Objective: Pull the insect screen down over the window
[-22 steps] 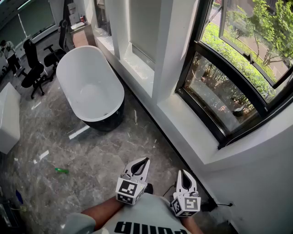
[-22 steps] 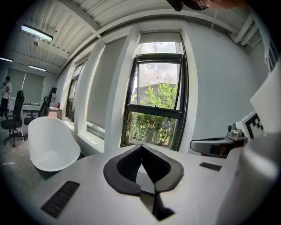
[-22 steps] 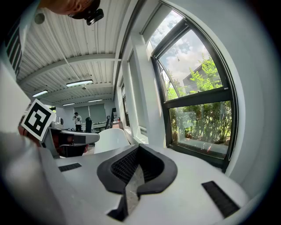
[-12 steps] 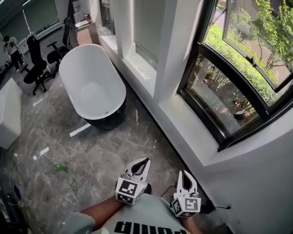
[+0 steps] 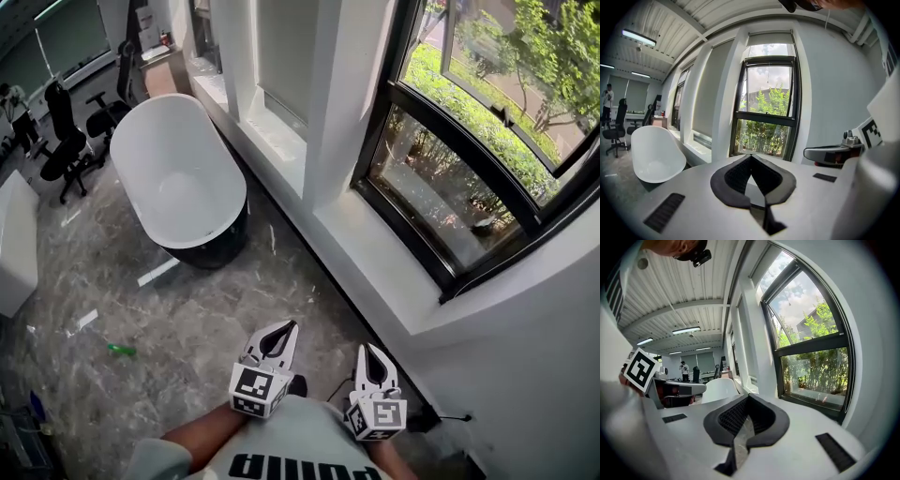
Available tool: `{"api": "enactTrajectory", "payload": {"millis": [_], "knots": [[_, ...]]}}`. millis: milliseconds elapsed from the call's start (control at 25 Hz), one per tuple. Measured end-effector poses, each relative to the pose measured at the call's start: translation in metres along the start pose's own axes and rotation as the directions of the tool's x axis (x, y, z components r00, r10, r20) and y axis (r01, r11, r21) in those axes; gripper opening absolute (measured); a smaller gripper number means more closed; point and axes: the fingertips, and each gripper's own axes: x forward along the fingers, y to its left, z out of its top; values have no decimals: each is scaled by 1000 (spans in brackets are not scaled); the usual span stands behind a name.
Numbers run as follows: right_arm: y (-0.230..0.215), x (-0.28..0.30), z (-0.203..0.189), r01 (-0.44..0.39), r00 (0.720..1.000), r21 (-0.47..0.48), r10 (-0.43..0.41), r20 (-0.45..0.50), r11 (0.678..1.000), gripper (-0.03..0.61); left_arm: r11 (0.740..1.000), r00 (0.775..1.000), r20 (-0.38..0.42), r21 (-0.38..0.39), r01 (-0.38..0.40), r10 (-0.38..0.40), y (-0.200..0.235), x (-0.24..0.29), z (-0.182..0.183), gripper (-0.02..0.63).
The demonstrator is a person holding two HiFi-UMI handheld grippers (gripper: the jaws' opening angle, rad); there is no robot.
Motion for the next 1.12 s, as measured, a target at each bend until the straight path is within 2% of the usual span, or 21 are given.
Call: {"api": "enactTrajectory", "payload": {"millis": [400,720,920,1120], "knots": [[-28,5,17,30,999,24,-30,29,999,-5,1000,1000,26,26,-12,12,-5,15,24,14],[-48,49,39,78,995,20,-79,67,997,-5,1000,998,60,20,-8,7,18,59,52,14],[-67,91,54,129,989,18,-130,64,992,-5,999,998,50,20,39,-40,31,109,66,14],[-96,137,68,198,978,26,-199,59,980,-5,989,989,43,47,141,-143,35,176,88,12]]}}
